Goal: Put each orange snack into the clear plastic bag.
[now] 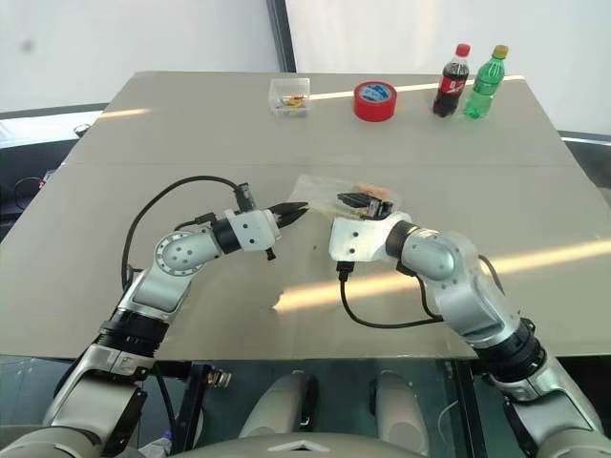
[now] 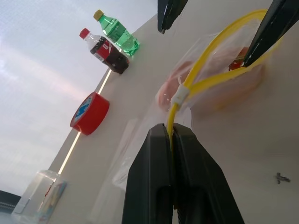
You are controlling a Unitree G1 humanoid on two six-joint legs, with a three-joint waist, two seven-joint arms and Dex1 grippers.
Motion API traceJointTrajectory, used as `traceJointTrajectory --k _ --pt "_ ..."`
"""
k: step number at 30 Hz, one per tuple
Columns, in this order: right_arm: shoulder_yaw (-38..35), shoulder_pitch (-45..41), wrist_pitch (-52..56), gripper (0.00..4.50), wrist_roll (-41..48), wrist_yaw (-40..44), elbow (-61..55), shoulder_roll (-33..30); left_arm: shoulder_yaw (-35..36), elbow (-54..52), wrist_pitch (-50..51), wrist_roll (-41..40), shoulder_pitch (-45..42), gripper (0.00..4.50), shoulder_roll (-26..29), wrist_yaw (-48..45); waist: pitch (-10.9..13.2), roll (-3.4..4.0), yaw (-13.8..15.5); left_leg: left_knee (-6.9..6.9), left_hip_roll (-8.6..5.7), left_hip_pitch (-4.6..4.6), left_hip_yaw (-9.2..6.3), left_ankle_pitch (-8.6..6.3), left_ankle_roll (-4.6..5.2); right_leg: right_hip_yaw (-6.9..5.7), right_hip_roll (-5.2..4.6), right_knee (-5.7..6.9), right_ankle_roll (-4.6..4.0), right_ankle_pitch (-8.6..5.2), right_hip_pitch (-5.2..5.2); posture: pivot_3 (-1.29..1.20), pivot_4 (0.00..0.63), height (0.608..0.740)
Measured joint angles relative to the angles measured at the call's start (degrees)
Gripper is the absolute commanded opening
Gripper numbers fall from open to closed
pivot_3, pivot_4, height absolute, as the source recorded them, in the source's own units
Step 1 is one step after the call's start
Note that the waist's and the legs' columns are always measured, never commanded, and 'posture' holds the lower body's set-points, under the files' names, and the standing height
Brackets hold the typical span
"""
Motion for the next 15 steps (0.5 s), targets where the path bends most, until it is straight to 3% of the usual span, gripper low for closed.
traceJointTrajectory --k 1,5,15 --pt "0.8 -1.3 -1.1 2.89 -0.9 -0.2 1.6 0.7 0.0 -1.0 1.5 -0.5 0.1 0.00 0.0 -0.7 0.0 0.00 -0.1 -0.02 0.01 0.01 0.00 0.00 0.00 0.00 0.03 0.00 0.00 0.00 -0.01 0.00 0.150 0.740" --pt "2.0 -3.7 -3.5 1.32 -2.4 -0.4 4.2 3.2 0.0 -4.6 3.9 -1.7 0.1 0.00 -0.1 -2.1 0.0 0.00 -0.5 -0.03 0.02 0.03 0.02 0.00 0.00 0.01 0.05 0.00 0.00 0.00 0.00 0.00 0.150 0.740" --pt "2.7 -4.8 -6.1 1.32 -4.4 -0.6 7.7 5.4 0.0 -6.0 5.2 -1.8 0.8 0.00 0.0 -2.2 0.0 0.01 -0.7 -0.04 0.01 0.03 0.02 0.00 0.00 0.01 0.05 0.00 0.00 0.00 0.00 0.00 0.150 0.740"
